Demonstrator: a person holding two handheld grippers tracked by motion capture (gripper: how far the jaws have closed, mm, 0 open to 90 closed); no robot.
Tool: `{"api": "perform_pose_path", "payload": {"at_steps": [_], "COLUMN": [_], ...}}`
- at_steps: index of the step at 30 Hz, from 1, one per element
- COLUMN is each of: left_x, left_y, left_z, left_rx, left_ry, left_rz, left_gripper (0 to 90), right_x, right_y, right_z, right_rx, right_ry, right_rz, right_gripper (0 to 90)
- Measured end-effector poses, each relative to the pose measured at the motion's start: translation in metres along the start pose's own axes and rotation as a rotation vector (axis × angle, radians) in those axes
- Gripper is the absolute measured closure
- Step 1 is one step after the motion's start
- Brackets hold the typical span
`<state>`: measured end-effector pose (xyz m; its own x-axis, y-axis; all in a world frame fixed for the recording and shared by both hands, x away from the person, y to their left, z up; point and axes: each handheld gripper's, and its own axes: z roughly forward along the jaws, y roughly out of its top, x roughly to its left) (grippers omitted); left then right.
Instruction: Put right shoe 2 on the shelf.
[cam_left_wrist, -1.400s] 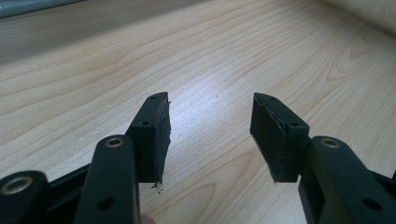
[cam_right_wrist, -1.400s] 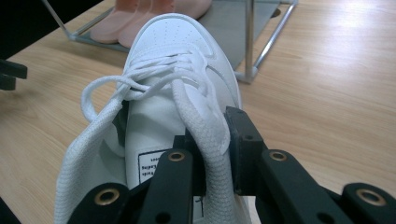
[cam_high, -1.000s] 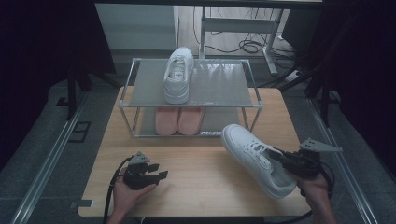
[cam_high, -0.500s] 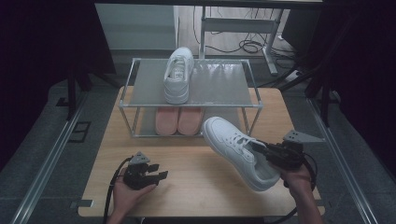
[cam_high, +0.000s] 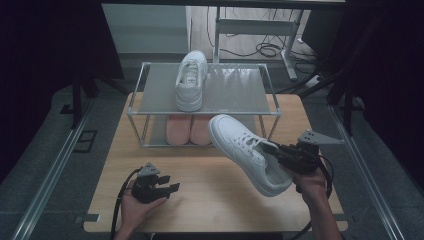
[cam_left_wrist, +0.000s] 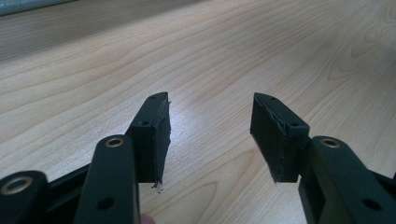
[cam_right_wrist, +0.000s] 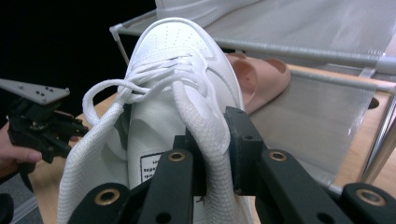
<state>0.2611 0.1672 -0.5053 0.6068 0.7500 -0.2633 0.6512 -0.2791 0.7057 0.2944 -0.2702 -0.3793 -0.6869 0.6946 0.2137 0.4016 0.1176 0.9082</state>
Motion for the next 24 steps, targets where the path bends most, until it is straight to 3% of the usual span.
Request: {"api": "perform_pose_path", "payload": {"at_steps": [16,24], "left_x": [0.001,0.001], "left_y": [0.0,0.0], "left_z": [0.001,0.0], "left_rx": [0.004,-0.004], "left_ry": [-0.004,-0.007], "left_rz": [-0.004,-0.005], "left_gripper": [48.1,48.1], "right_x": [-0.001,-0.01], "right_y": [0.043,0.067], "right_z": [-0.005,0.005], "right_rx": [-0.088,-0.101], "right_ry": [-0.032,-0.075], "right_rz": [0.012,0.035], "right_gripper": [79.9,79.8]}}
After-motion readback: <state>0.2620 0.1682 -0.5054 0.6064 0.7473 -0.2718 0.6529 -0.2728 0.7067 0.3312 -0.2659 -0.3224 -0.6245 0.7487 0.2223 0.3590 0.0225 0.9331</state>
